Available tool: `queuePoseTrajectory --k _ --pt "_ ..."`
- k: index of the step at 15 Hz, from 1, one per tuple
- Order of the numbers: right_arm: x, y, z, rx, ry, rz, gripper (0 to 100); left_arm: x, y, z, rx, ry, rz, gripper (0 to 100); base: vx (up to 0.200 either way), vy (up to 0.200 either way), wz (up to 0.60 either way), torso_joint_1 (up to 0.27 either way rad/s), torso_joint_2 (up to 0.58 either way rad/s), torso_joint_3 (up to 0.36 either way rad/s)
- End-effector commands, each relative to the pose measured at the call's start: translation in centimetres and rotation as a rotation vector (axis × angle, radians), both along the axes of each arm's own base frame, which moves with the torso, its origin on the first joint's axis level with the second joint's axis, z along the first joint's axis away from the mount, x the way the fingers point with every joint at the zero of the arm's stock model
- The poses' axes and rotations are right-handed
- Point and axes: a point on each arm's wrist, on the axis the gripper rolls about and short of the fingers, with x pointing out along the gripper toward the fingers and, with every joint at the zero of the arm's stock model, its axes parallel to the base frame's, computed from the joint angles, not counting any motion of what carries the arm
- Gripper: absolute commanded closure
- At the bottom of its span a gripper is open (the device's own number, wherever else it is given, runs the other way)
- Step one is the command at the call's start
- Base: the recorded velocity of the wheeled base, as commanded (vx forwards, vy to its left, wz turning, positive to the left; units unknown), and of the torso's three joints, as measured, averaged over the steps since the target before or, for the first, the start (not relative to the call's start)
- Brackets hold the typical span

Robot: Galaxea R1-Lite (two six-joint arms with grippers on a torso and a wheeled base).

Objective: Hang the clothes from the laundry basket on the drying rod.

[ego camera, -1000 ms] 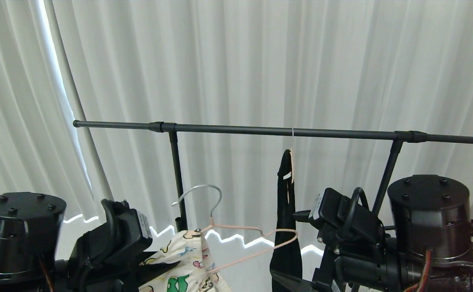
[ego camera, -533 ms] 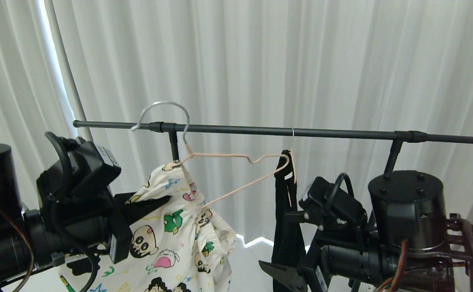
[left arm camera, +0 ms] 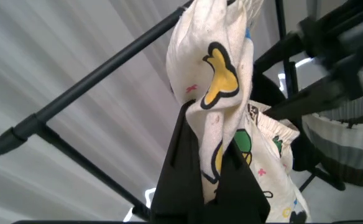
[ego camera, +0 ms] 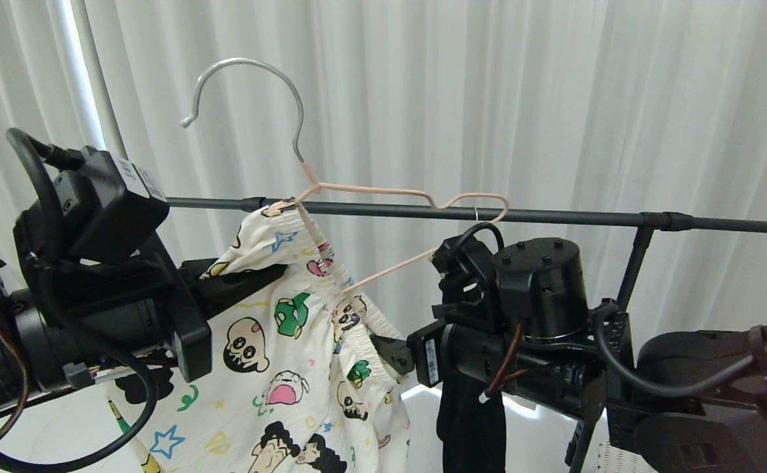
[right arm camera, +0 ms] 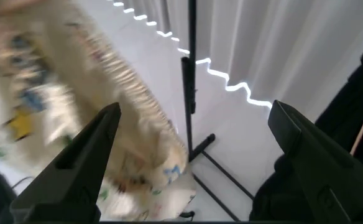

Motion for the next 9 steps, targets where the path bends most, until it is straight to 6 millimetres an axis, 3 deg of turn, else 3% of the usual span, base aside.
queuePoseTrajectory --k 1,4,8,9 --pt "0.3 0.3 -1.4 -0.038 0.020 -0.014 0 -0.1 0.0 0.1 -0.003 -0.006 -0.005 100 0.000 0.000 0.00 0.000 0.00 0.000" --pt "0.1 -0.3 -2.3 -0.083 0.019 -0.061 0 -0.1 0.1 0.0 0.000 -0.002 0.003 100 0.000 0.000 0.00 0.000 0.00 0.000" --pt "1.1 -2.8 -3.3 -0.171 -0.005 -0.192 0 0.0 0.9 -1.2 0.016 0.036 0.047 100 0.000 0.000 0.00 0.000 0.00 0.000" --pt "2.4 -4.4 -3.5 -0.236 -0.042 -0.244 0 -0.3 1.1 -1.5 0.019 0.041 0.049 100 0.000 0.000 0.00 0.000 0.00 0.000"
